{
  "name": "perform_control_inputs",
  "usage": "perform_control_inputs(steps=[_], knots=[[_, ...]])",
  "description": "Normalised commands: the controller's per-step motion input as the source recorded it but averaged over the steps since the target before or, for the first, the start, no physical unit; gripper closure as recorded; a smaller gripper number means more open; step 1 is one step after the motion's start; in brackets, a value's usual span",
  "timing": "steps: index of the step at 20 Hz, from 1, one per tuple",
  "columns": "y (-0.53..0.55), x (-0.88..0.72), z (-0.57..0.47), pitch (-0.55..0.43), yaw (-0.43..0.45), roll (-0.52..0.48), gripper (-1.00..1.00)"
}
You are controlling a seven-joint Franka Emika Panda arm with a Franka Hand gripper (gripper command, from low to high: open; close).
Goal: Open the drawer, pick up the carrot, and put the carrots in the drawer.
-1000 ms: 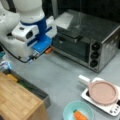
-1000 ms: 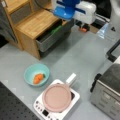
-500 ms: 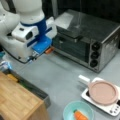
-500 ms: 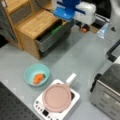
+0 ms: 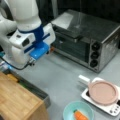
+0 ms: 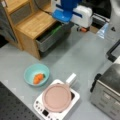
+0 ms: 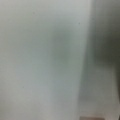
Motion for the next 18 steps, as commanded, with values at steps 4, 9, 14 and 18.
perform_control_inputs(steps=[4, 9, 14, 18], knots=[[-0.14, -0.02, -0.21, -0.098, 0.067, -0.012, -1.00], [-0.18, -0.01, -0.18, -0.075, 0.099, -0.021, -1.00], [-0.19, -0.01, -0.10, -0.040, 0.104, -0.020, -1.00], [-0.16, -0.03, -0.04, -0.048, 0.120, -0.025, -1.00]])
